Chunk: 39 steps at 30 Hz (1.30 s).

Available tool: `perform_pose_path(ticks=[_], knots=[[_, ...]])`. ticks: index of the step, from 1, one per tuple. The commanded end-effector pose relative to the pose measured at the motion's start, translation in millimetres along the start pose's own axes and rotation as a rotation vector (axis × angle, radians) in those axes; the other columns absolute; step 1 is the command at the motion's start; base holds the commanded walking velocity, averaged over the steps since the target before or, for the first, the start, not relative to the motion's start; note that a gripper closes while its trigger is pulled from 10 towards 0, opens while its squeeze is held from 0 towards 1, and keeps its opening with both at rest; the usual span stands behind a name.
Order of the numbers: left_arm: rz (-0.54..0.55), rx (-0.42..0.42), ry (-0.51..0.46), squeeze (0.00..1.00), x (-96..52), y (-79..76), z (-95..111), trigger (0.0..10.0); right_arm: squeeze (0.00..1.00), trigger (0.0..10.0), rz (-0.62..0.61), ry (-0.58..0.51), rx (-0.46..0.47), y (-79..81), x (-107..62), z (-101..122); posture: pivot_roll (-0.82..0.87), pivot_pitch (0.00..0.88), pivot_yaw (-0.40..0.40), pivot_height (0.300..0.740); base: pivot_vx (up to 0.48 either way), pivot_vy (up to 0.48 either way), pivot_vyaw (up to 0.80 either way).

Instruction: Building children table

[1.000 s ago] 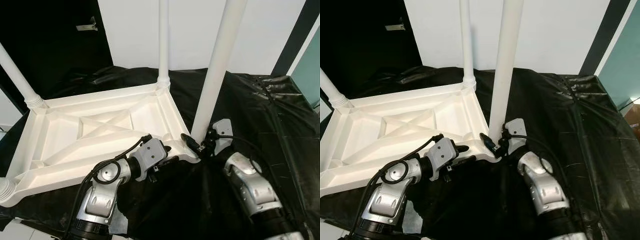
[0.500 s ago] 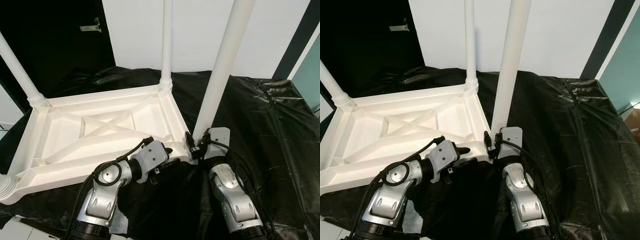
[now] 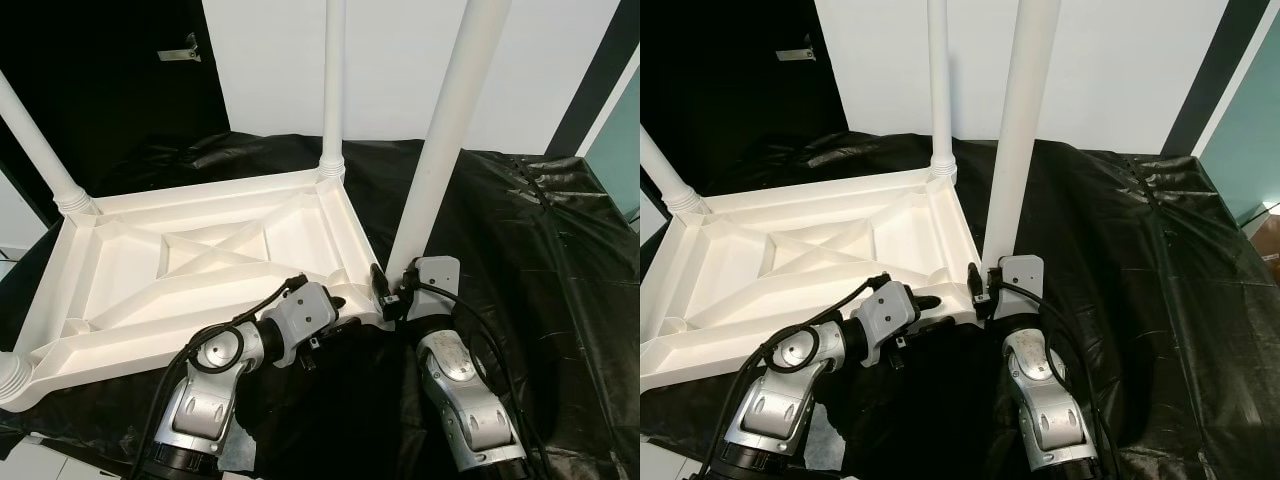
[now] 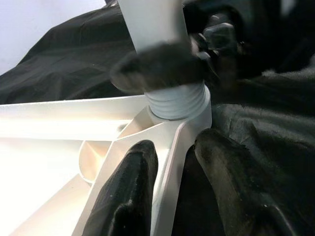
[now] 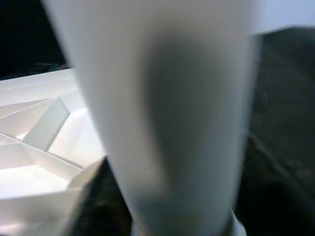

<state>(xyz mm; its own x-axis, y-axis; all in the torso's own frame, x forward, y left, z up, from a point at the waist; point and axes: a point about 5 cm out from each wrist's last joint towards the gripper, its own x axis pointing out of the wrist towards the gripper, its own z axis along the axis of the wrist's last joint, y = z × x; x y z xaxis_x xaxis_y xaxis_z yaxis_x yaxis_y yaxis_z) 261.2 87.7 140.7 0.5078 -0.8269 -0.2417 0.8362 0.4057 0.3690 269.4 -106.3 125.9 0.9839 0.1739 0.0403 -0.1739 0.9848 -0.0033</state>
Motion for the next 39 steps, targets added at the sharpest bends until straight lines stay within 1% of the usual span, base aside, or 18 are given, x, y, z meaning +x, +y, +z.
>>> perform_pose_path(ticks=[1, 4, 6, 9, 10, 13, 15, 18, 19, 20, 21, 22, 27, 28, 29, 30, 31, 39], knots=[[0.131, -0.01, 0.005, 0.0, 1.4, 5.8, -2, 10.0, 1.0, 10.0, 0.049, 0.014, 0.032, -7.6, -5.6, -5, -0.05, 0.0, 0.001, 0.74, 0.0, 0.0, 0.0], [0.131, -0.01, 0.005, 0.0, 1.5, 5.7, -1, 10.0, 1.0, 10.0, 0.102, 0.0, 0.018, -15.4, -8.9, -3, -0.05, 0.0, 0.001, 0.74, 0.0, 0.0, 0.0], [0.134, -0.01, 0.006, 0.0, 1.1, 7.1, -2, 10.0, 1.0, 10.0, 0.166, -0.014, 0.009, -23.7, -11.4, 1, -0.05, 0.0, 0.0, 0.74, 0.0, 0.0, 0.0], [0.137, -0.009, 0.005, 0.0, 1.0, 7.9, -2, 10.0, 1.0, 10.0, 0.211, -0.017, 0.013, -26.9, -12.6, 2, -0.05, 0.0, -0.001, 0.74, 0.0, 0.0, 0.0], [0.142, -0.009, 0.005, 0.0, 1.0, 8.8, -1, 10.0, 0.0, 10.0, 0.262, -0.019, -0.006, -30.1, -12.9, 3, -0.05, 0.0, -0.001, 0.74, 0.0, 0.0, 0.0], [0.145, -0.009, 0.004, 0.0, 1.1, 9.3, -1, 10.0, 0.0, 10.0, 0.293, -0.019, -0.02, -31.9, -12.9, 3, -0.05, 0.0, -0.001, 0.74, 0.0, 0.0, 0.0], [0.15, -0.011, 0.002, 0.0, 1.5, 10.0, -1, 10.0, 0.0, 10.0, 0.379, -0.008, -0.061, -40.3, -6.5, 6, -0.05, 0.0, 0.0, 0.74, 0.0, 0.0, 0.0], [0.151, -0.011, 0.002, 0.0, 1.6, 10.2, -1, 10.0, 0.0, 10.0, 0.404, -0.004, -0.072, -43.4, -3.7, 8, -0.05, 0.0, 0.0, 0.74, 0.0, 0.0, 0.0], [0.153, -0.012, 0.002, 0.0, 1.6, 10.1, -1, 10.0, 0.0, 10.0, 0.441, 0.006, -0.095, -46.2, 1.9, 9, -0.05, 0.0, 0.004, 0.74, 0.0, 0.0, 0.0], [0.153, -0.012, 0.002, 0.0, 1.6, 10.1, -1, 10.0, 0.0, 10.0, 0.441, 0.006, -0.095, -46.2, 1.9, 9, -0.05, 0.0, 0.004, 0.74, 0.0, 0.0, 0.0], [0.156, -0.016, 0.003, 0.0, 1.6, 10.7, -1, 10.0, 0.0, 10.0, 0.515, 0.022, -0.131, -47.2, 13.5, 10, -0.05, 0.0, 0.004, 0.74, 0.0, 0.0, 0.0], [0.156, -0.016, 0.003, 0.0, 1.6, 10.7, -1, 10.0, 0.0, 10.0, 0.515, 0.022, -0.131, -47.2, 13.5, 10, -0.05, 0.0, 0.004, 0.74, 0.0, 0.0, 0.0], [0.147, -0.023, 0.013, 0.0, 2.5, 10.8, -1, 10.0, 0.0, 10.0, 0.639, 0.024, -0.217, -42.8, 35.2, 16, -0.01, 0.0, -0.02, 0.74, 0.0, 0.0, 0.0], [0.138, -0.032, 0.012, 0.0, 2.0, 10.1, 0, 10.0, 0.0, 8.5, 0.657, 0.027, -0.223, -41.8, 37.3, 16, -0.01, 0.0, -0.024, 0.74, 0.0, 0.0, 0.0], [0.138, -0.032, 0.012, 0.0, 2.0, 10.1, 0, 10.0, 0.0, 8.5, 0.657, 0.027, -0.223, -41.8, 37.3, 16, -0.01, 0.0, -0.024, 0.74, 0.0, 0.0, 0.0], [0.126, -0.039, 0.011, 0.0, 1.1, 8.9, 0, 10.0, 0.0, 3.7, 0.668, 0.029, -0.227, -41.0, 39.0, 16, -0.01, 0.0, -0.026, 0.74, 0.0, 0.0, 0.0], [0.115, -0.044, 0.012, 0.0, 0.1, 7.6, -1, 10.0, 0.0, 0.0, 0.677, 0.032, -0.225, -41.1, 40.5, 16, 0.0, 0.0, -0.032, 0.74, 0.0, 0.0, 0.0], [0.086, -0.059, 0.017, 0.0, -4.8, 2.3, -3, 10.0, 0.0, 0.0, 0.711, 0.054, -0.209, -43.8, 41.9, 11, 0.02, 0.0, -0.045, 0.74, 0.0, 0.0, 0.0]])
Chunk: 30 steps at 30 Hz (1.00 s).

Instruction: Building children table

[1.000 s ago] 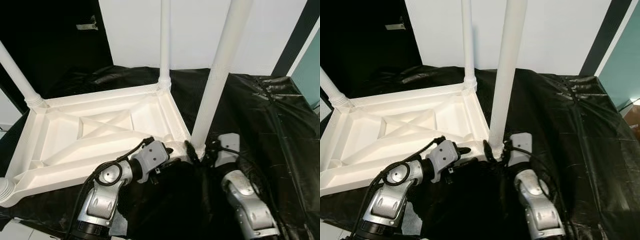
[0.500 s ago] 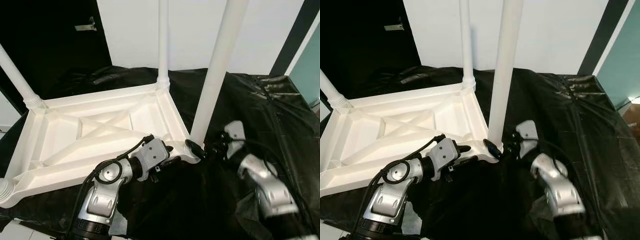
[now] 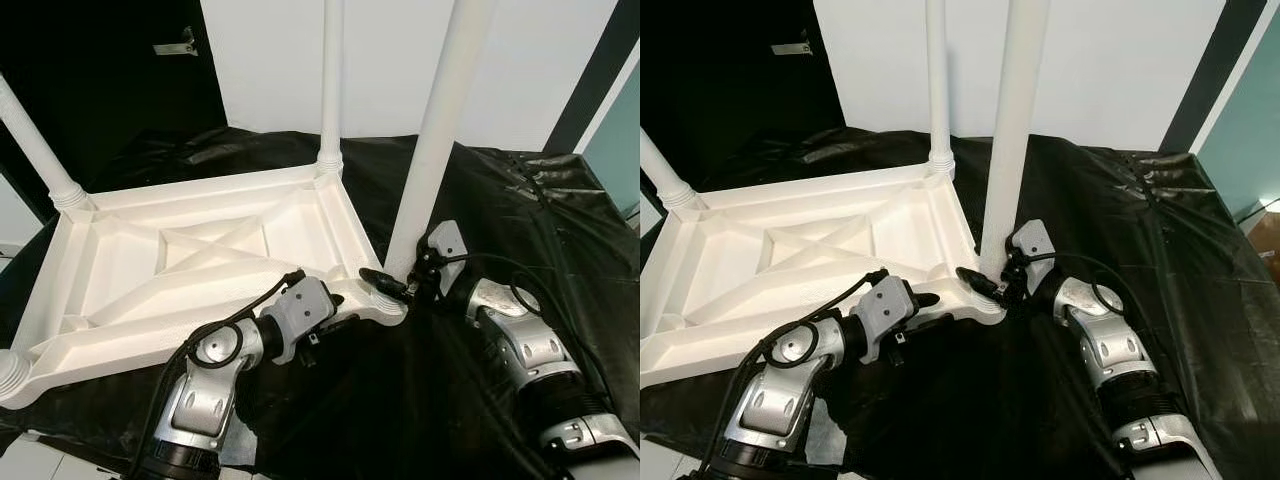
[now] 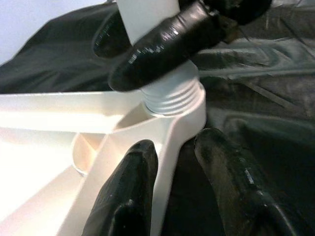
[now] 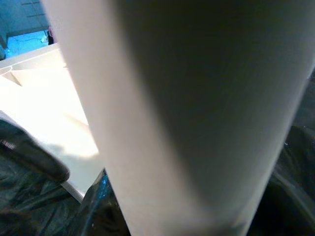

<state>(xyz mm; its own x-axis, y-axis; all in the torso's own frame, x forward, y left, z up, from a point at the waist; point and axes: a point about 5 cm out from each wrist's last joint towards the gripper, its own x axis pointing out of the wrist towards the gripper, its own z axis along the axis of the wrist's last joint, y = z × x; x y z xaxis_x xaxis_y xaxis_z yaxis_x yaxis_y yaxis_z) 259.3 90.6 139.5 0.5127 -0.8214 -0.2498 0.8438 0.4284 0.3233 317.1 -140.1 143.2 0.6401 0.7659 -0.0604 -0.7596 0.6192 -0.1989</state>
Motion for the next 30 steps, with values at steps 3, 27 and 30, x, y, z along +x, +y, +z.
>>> perform_pose_path(ticks=[3, 27, 30], knots=[[0.104, -0.008, 0.011, 0.0, -2.2, 4.0, -3, 10.0, 0.0, 0.0, -0.012, 0.031, 0.016, -1.4, -1.7, -8, 0.02, 0.0, -0.042, 0.74, 0.0, 0.0, 0.0], [0.135, -0.022, 0.01, 0.0, 2.3, 0.6, -7, 10.0, 0.0, 10.0, -0.692, 0.067, 0.18, 32.0, 15.8, -21, -0.02, 0.0, 0.019, 0.74, 0.0, 0.0, 0.0], [0.135, -0.02, 0.009, 0.0, 2.4, 1.0, -6, 10.0, 0.0, 10.0, -0.745, 0.063, 0.192, 37.0, 18.2, -19, -0.02, 0.0, 0.02, 0.74, 0.0, 0.0, 0.0]])
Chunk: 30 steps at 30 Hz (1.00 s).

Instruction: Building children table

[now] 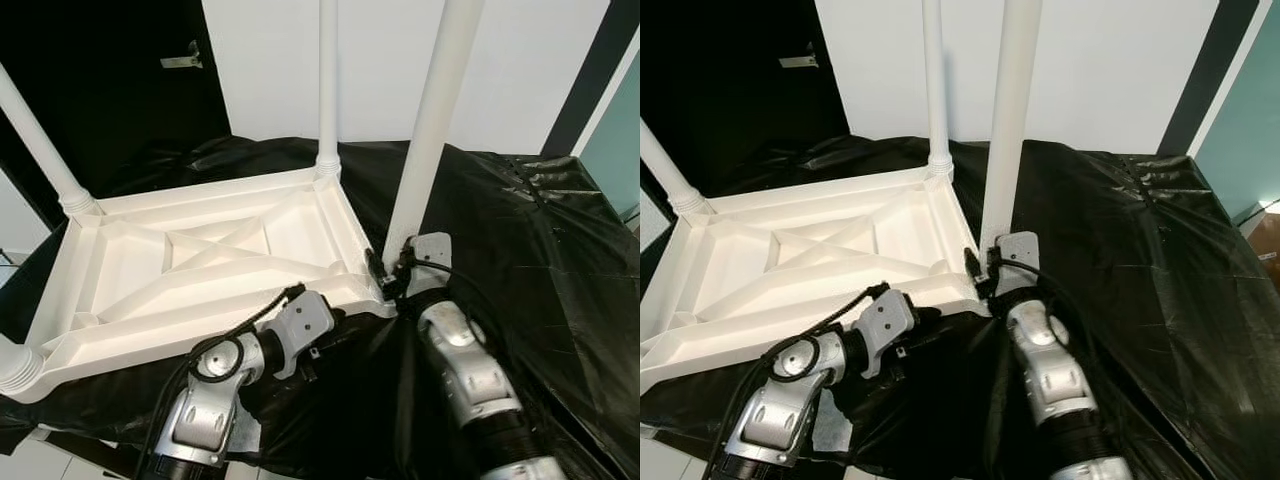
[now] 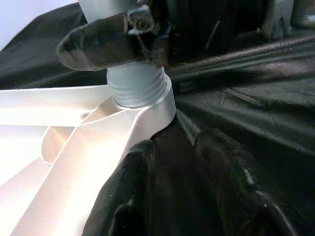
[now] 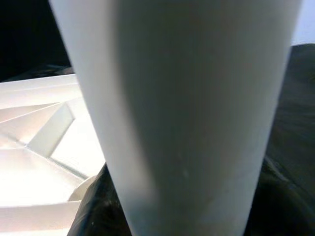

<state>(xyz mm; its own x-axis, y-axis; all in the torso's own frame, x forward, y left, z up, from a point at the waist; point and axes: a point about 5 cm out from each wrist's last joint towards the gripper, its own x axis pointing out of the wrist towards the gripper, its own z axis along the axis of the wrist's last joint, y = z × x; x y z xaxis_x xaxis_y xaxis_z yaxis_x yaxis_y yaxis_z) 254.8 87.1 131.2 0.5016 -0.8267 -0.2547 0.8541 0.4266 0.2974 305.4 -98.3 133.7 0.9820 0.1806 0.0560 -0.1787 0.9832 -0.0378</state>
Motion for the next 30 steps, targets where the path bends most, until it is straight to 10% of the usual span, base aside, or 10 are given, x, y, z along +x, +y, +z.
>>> perform_pose_path(ticks=[1, 15, 16, 21, 22, 30], knots=[[0.148, 0.005, 0.005, 0.0, -0.3, 9.4, -1, 10.0, 0.0, 10.0, -0.07, 0.089, 0.013, -1.5, -5.8, -17, -0.02, 0.0, 0.02, 0.74, 0.0, 0.0, 0.0], [0.158, 0.01, 0.0, 0.0, 1.5, 11.3, 2, 10.0, 0.0, 10.0, -0.085, 0.069, 0.019, 0.2, -6.9, -9, -0.02, 0.0, 0.012, 0.74, 0.0, 0.0, 0.0], [0.157, 0.01, 0.001, 0.0, 0.9, 10.5, 2, 10.0, 1.0, 10.0, -0.075, 0.061, 0.016, -1.9, -7.5, -9, -0.01, 0.0, 0.011, 0.74, 0.0, 0.0, 0.0], [0.154, 0.009, 0.006, 0.0, -3.1, 8.3, -1, 10.0, 1.0, 10.0, 0.002, 0.027, 0.012, -16.7, -12.8, -7, -0.01, 0.0, 0.009, 0.74, 0.0, 0.0, 0.0], [0.149, 0.008, 0.008, 0.0, -4.4, 7.9, -1, 10.0, 0.0, 10.0, 0.055, 0.023, 0.008, -20.6, -14.0, -7, -0.02, 0.0, 0.007, 0.74, 0.0, 0.0, 0.0], [0.129, 0.005, 0.03, 0.0, -9.9, 7.9, -6, 10.0, 0.0, 10.0, 0.226, 0.012, -0.026, -42.0, -13.7, -5, -0.02, 0.0, 0.016, 0.74, 0.0, 0.0, 0.0]])
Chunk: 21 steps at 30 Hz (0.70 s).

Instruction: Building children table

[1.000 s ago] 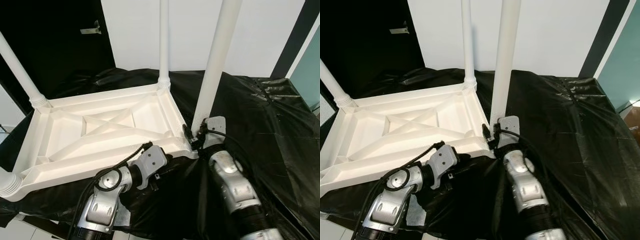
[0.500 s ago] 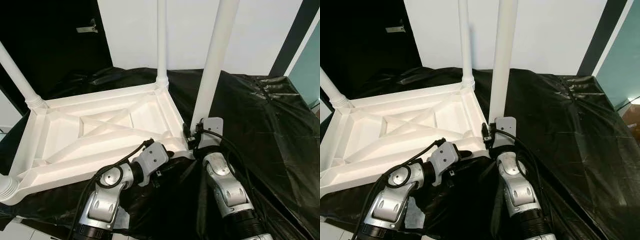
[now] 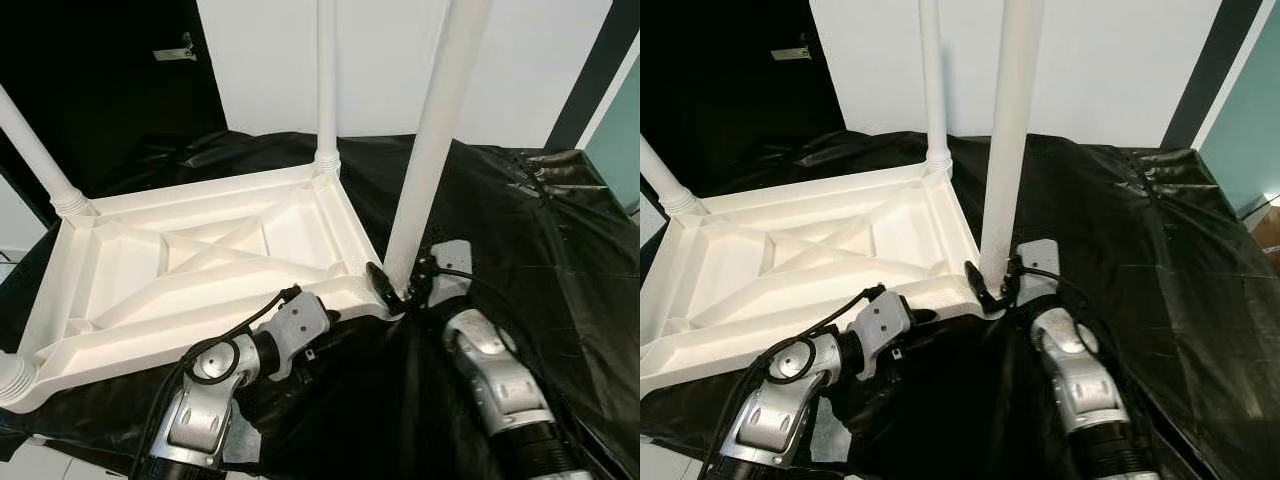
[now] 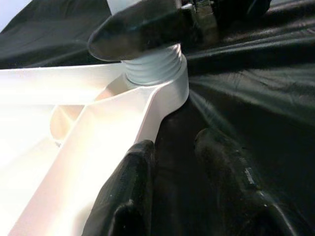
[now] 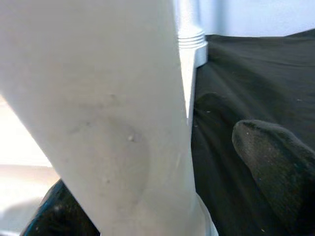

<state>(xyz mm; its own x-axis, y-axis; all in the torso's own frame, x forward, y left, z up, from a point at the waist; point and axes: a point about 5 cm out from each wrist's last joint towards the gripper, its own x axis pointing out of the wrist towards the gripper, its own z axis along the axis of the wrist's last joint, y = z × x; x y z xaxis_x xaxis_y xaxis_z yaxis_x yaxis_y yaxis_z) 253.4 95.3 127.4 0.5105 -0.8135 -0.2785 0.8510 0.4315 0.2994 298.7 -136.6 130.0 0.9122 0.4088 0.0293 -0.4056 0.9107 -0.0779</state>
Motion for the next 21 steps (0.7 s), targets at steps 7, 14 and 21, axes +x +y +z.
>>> perform_pose_path(ticks=[7, 14, 21], knots=[[0.049, 0.025, 0.118, 0.0, -17.9, 7.4, -12, 10.0, 0.0, 10.0, 0.164, 0.046, -0.023, -11.2, 4.6, -5, -0.02, 0.0, 0.02, 0.74, 0.0, 0.0, 0.0], [0.016, 0.024, 0.213, 0.0, -31.1, 8.7, -24, 10.0, 0.0, 10.0, 0.297, 0.062, 0.022, -5.2, 10.9, -8, -0.02, 0.0, 0.021, 0.74, 0.0, 0.0, 0.0], [-0.01, 0.024, 0.302, 0.0, -38.5, 11.9, -32, 10.0, 0.0, 10.0, 0.408, 0.06, -0.018, -9.9, 19.5, -6, -0.02, 0.0, 0.026, 0.74, 0.0, 0.0, 0.0]])
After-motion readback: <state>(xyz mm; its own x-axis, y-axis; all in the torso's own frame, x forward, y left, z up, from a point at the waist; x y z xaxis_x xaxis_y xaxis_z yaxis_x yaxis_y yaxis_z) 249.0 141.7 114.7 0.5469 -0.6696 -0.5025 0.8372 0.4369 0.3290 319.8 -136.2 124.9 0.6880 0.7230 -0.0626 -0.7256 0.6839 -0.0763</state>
